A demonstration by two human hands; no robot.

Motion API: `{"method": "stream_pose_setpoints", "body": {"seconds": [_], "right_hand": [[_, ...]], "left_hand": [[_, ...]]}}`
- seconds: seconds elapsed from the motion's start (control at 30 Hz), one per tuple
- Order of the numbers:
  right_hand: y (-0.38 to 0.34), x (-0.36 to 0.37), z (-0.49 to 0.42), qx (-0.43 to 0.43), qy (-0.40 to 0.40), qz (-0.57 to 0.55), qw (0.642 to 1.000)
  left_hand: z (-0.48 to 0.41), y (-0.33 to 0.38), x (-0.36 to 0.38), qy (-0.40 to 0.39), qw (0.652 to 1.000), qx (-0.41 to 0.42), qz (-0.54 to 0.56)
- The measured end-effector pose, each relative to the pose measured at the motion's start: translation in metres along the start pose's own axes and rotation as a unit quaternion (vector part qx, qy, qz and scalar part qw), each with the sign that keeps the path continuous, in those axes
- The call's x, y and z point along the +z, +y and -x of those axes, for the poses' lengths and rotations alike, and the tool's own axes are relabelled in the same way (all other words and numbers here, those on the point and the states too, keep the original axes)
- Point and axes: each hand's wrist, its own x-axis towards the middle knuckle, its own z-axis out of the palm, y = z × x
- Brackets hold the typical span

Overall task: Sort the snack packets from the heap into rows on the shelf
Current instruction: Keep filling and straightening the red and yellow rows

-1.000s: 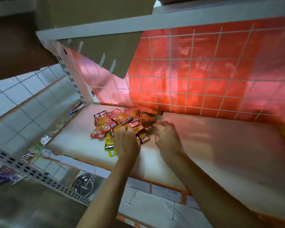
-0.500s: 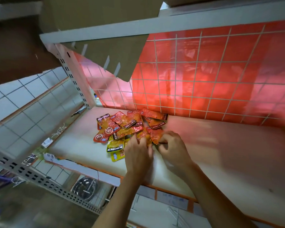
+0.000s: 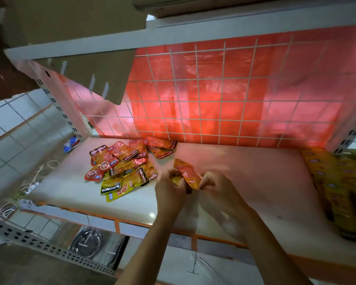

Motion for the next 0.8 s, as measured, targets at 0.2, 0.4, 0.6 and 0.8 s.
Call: {"method": "stream_pose_setpoints", "body": {"seconds": [0.2,0.4,0.6,0.8], "right_hand": [[0.022,-0.049,0.037,0.018,0.017,-0.116,0.993],[0.055,-0.110,0.056,0.090,0.180,-0.124,0.972],[0.083,-0.166,0.084,0.142,0.231,-0.190,0.944],[0.104,-0.218,0.109,0.138,0.270,-0.217,0.928]], "left_hand": [[0.030,0.038,0.047,-0.036,0.988,-0.029,0.145],[0.063,0.076,0.091,-0.124,0.958,-0.022,0.259],[0.094,0.106,0.137,-0.205,0.938,-0.056,0.275],[0.121,0.129,0.166,-0.253,0.923,-0.051,0.287]]}}
